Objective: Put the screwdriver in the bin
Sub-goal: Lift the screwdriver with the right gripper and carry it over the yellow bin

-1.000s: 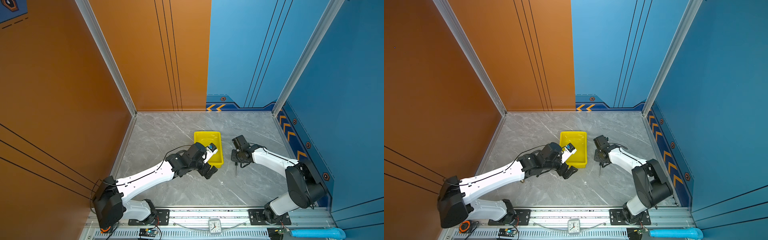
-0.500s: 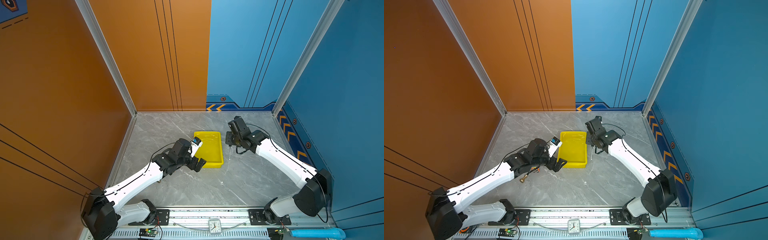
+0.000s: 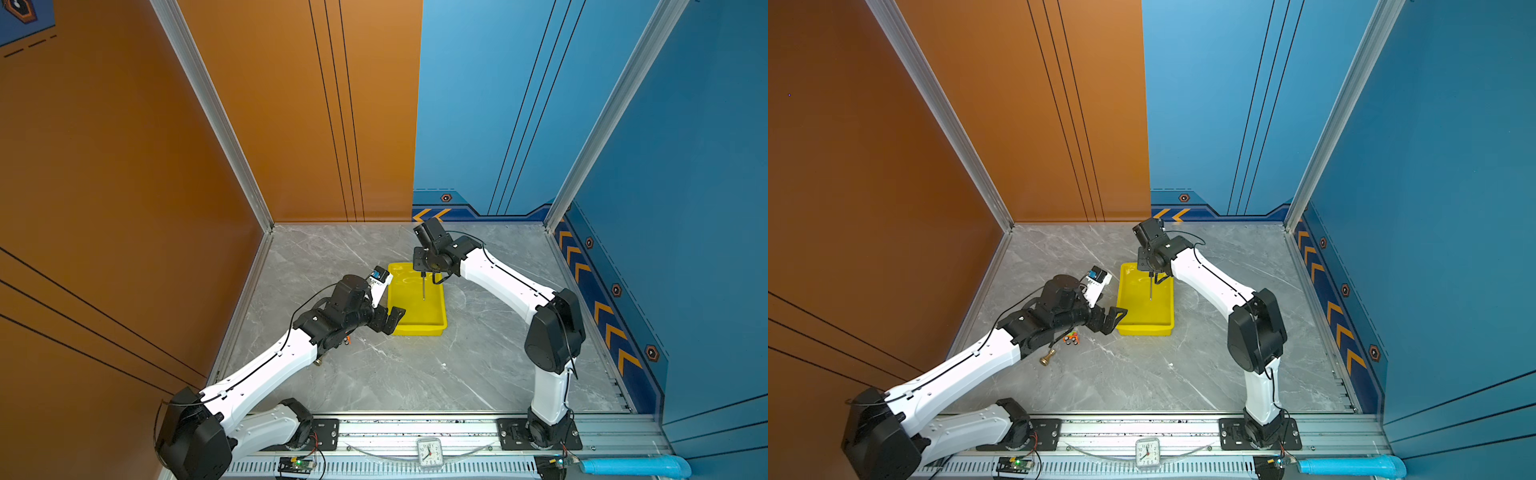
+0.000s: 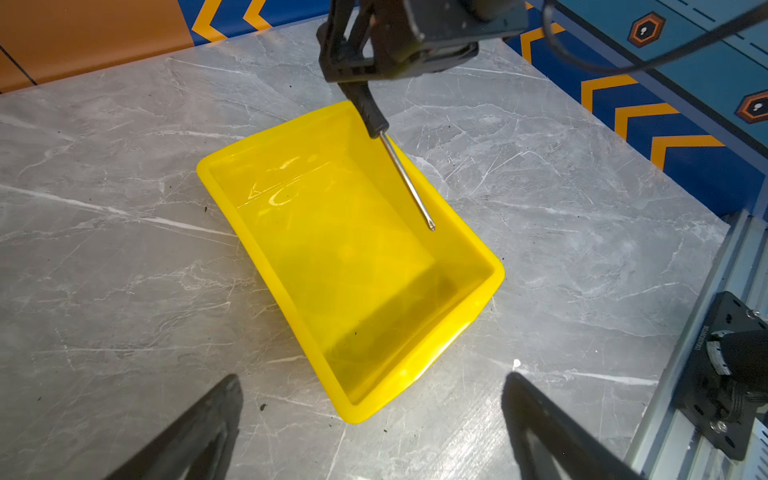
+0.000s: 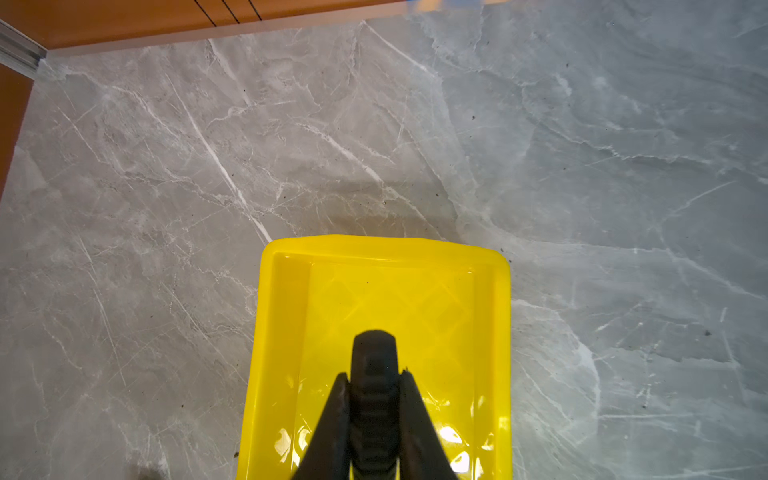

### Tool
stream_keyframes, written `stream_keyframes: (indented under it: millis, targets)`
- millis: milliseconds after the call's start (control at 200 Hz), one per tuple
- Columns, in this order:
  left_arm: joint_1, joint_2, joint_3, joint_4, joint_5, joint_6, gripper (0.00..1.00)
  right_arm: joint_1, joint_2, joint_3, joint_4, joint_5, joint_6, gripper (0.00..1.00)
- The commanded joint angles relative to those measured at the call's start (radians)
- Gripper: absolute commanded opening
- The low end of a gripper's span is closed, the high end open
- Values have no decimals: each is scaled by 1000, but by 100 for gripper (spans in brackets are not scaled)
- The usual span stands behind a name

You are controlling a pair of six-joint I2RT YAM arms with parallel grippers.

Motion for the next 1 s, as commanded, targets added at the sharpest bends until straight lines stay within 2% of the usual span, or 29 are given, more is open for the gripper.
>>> stream_keyframes:
  millis: [0, 350, 996]
  targets:
    - [16, 6, 2, 6, -29, -12, 98, 3, 42, 69, -7, -30, 22, 0]
    - [43, -11, -14, 19, -13, -23, 98, 5, 178, 108, 11, -48, 37, 0]
    - [49, -17, -51, 19, -43, -38, 98, 30, 269, 39, 37, -52, 50, 0]
